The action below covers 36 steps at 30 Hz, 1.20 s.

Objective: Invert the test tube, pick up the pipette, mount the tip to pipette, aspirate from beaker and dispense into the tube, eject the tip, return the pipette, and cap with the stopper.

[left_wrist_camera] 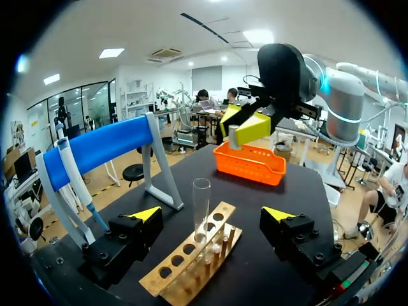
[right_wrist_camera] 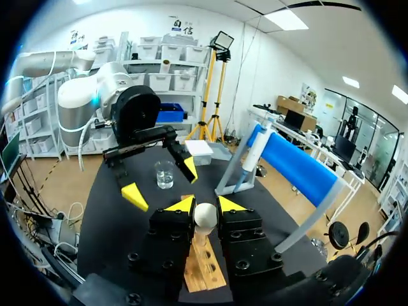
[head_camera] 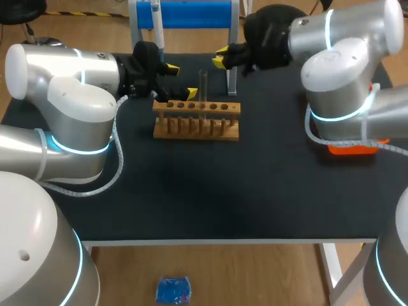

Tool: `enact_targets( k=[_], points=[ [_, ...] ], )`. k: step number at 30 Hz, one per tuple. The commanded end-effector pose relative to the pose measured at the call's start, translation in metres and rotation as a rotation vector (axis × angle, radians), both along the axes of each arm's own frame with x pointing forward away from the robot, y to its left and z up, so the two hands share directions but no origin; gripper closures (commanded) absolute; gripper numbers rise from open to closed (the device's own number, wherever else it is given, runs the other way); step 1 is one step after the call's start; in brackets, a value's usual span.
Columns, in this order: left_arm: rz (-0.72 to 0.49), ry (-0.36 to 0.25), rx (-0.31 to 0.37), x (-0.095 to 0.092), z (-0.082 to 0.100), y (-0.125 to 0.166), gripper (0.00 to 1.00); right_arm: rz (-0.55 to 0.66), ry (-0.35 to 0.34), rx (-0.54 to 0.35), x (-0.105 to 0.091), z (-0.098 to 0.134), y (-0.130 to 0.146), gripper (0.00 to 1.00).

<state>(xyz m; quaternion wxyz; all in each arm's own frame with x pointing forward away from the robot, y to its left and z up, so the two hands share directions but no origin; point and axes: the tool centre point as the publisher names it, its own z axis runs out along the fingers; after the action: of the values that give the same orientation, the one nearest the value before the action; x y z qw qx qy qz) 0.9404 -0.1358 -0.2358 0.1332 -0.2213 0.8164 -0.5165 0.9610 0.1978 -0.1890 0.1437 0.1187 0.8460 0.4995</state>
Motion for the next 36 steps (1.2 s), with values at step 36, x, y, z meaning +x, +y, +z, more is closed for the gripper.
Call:
enact_targets(
  k=[36],
  points=[
    [-0.001,-0.001,-0.003,0.0,-0.001,0.0,0.0,0.024,0.049,-0.107,0.021,-0.025,0.031,1.0]
  ],
)
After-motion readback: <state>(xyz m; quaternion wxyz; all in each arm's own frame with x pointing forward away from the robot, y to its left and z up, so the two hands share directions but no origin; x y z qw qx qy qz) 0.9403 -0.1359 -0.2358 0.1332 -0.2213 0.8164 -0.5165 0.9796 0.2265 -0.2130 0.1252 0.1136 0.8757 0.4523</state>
